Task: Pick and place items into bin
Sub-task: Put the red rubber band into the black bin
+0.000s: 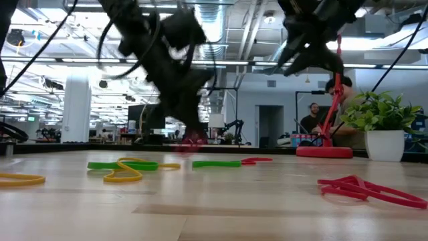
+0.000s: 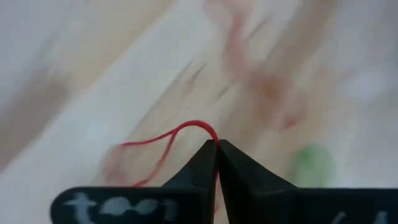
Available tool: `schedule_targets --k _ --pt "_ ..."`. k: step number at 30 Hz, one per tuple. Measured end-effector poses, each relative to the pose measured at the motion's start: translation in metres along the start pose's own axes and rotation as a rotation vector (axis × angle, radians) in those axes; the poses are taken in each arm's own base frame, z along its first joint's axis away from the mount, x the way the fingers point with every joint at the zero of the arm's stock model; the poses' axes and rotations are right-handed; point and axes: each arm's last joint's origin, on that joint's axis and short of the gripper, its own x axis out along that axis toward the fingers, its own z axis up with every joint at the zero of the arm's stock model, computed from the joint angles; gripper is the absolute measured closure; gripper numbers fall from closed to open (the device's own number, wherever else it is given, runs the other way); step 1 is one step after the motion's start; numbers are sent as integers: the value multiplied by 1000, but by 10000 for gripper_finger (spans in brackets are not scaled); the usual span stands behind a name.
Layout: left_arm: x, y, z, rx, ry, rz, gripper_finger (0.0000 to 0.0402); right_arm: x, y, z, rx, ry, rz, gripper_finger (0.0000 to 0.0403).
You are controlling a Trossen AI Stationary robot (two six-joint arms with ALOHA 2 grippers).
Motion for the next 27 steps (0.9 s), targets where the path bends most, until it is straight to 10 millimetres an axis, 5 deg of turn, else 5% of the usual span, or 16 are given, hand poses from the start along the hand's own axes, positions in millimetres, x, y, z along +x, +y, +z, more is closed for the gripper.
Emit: schedule_targets --k 8,15,27 --pt "-62 -30 68 113 -236 -212 401 -2 12 23 -24 -187 164 290" --pt "-103 -50 107 237 -394 -276 401 -2 10 36 27 -262 197 290" --pt "-110 -53 112 262 -399 -252 401 -4 9 49 115 -332 259 290"
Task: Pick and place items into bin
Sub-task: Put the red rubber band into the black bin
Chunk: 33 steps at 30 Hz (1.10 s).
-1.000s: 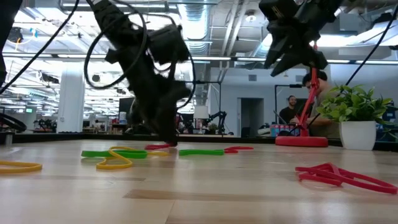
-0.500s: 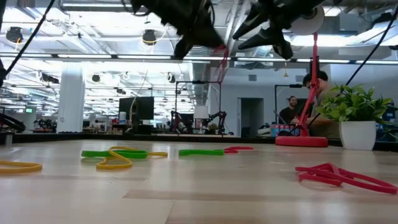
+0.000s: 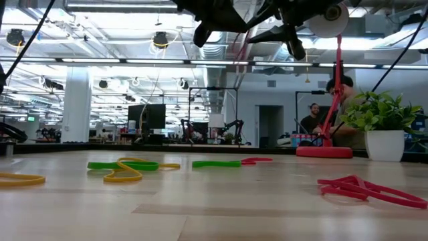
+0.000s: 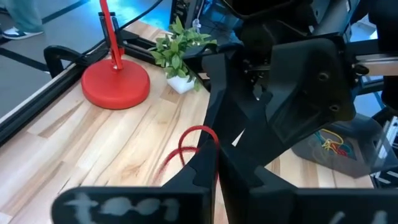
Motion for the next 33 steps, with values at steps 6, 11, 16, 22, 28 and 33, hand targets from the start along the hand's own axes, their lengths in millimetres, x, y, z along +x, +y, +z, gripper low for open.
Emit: schedule_targets --k 6,11,16,22,28,33 --pt "0 0 2 -3 -28 11 401 0 0 1 2 -11 -2 290" --pt "0 -1 5 -21 -62 -4 401 4 -1 0 1 -14 -7 290" --pt "0 -2 8 -37 -88 -14 402 14 -2 -4 -13 -11 -14 290" --pt "1 -2 7 -42 -83 -11 401 24 -3 -4 -12 -27 3 290" --pt "1 -2 6 -43 -76 10 401 35 -4 -8 -11 -27 10 323" --pt "1 -1 4 -43 -57 24 401 34 -1 -7 -63 -12 59 394"
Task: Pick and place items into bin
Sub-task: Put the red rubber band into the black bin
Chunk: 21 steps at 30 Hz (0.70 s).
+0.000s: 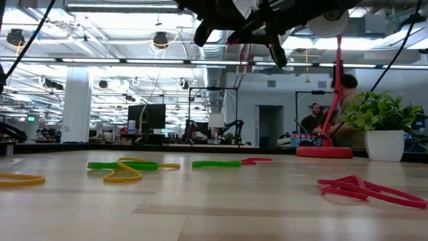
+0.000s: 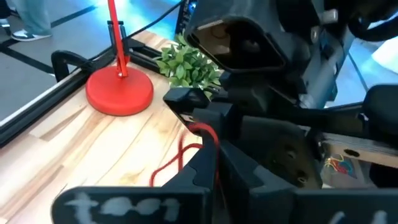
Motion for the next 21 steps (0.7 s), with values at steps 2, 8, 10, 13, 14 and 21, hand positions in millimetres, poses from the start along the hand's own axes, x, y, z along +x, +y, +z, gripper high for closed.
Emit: schedule_targets --k 2,8,10,13,14,21 --pt "0 0 0 0 4 5 401 -1 0 0 -2 0 2 392" --pt "0 2 -2 3 8 50 397 -2 0 -2 -4 18 -10 399" --pt "0 3 -3 21 20 55 388 -2 -1 -4 3 41 -26 401" --pt "0 3 -5 33 47 64 366 -3 -3 -11 3 94 -62 401" --pt "0 4 -6 34 57 67 357 -3 -4 -14 14 115 -79 401" --pt "-1 6 -13 29 130 90 290 -8 -8 -30 49 233 -172 402"
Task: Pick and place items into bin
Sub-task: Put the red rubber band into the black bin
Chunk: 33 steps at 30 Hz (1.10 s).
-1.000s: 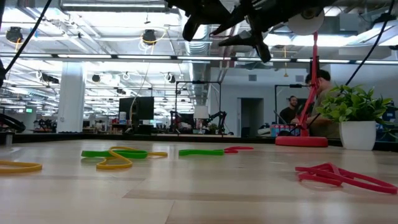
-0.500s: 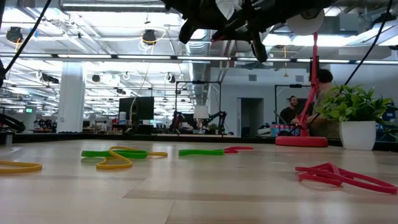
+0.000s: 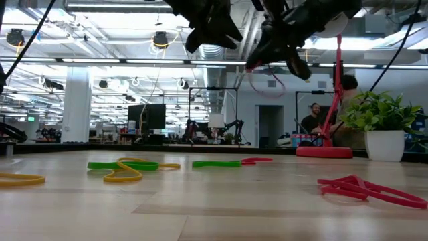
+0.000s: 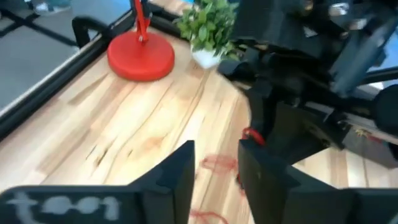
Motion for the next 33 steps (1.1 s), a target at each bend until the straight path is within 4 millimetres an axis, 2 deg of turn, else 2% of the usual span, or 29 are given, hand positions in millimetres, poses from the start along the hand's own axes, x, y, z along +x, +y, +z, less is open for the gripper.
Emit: schedule_targets --k 4,10,15,18,23,28,30,33 --pt "0 2 -4 -23 44 25 267 -3 0 -11 40 158 29 402" --pt "-1 4 -6 -42 42 104 262 -12 3 -42 82 574 93 402" --pt "0 6 -4 -37 27 107 262 -32 0 -80 180 922 -71 403" --pt "0 8 -4 -38 27 110 262 -50 3 -98 221 1040 -169 403" --pt "0 12 -2 -42 23 121 262 -93 7 -119 317 1116 -341 403" --pt "0 17 -1 -49 21 132 262 -139 18 -141 423 1092 -384 403" --pt "0 19 0 -52 21 133 262 -156 21 -153 396 1052 -348 403" --pt "0 20 0 -53 21 135 262 -173 23 -176 261 885 -262 403"
